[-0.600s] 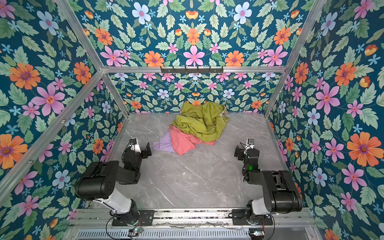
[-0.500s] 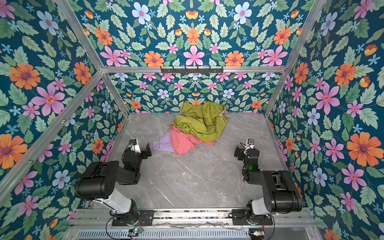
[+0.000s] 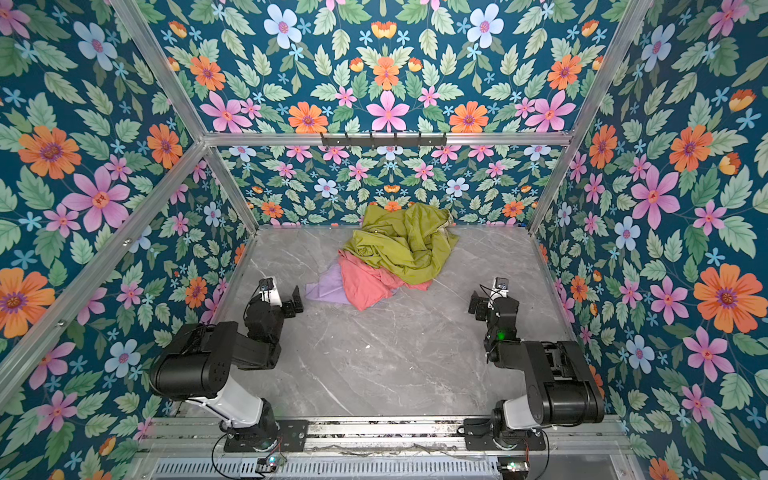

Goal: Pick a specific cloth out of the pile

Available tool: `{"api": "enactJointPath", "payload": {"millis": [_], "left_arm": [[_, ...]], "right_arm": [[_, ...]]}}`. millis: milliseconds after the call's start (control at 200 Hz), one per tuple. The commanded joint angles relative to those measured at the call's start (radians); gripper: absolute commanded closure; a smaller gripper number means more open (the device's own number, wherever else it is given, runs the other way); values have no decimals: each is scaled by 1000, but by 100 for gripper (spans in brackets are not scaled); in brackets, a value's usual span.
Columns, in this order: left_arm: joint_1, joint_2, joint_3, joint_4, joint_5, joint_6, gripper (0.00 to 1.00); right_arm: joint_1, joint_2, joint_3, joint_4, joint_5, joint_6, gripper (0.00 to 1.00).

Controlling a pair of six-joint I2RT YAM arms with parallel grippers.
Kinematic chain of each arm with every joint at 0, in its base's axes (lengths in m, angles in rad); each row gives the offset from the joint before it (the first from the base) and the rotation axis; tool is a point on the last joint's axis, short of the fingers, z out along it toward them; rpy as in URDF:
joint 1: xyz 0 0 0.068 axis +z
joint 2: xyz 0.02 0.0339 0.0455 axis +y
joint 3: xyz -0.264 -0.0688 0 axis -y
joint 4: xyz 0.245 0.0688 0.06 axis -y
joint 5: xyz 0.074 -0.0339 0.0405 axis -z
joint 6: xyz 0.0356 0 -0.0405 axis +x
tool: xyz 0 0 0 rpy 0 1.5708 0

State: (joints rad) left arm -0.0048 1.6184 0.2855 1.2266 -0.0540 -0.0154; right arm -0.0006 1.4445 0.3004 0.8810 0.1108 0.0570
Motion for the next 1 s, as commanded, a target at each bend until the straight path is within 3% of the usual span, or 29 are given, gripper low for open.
{"api": "enactJointPath", "payload": {"millis": [0, 225, 315, 395, 455, 545, 625, 710, 995], "left_arm": [[0, -1, 0, 28, 6, 14, 0], [-1, -18, -17, 51, -43, 2, 0], [-2, -96, -45, 31, -131, -29, 0], [-3, -213, -24, -115, -178, -46, 0], [-10, -285, 45, -312, -227, -82, 0], [-17, -289, 228, -635, -288, -239, 0], [-26, -234, 376, -807, -218, -342, 0], [-58, -175, 477, -851, -114, -394, 0], [-180, -46, 752, -1067, 231, -410, 4]], "right_arm": [[-1, -4, 8, 6, -2, 10, 1], [3, -25, -2, 31, -3, -11, 1], [39, -150, 39, -148, 52, -23, 1], [90, -255, 142, -424, 123, 9, 1], [105, -297, 194, -514, 84, 87, 1], [170, -292, 266, -576, 37, 151, 1], [234, -247, 346, -650, -8, 200, 1], [304, -179, 421, -685, -52, 214, 1], [341, 51, 741, -960, -353, 221, 1]]}}
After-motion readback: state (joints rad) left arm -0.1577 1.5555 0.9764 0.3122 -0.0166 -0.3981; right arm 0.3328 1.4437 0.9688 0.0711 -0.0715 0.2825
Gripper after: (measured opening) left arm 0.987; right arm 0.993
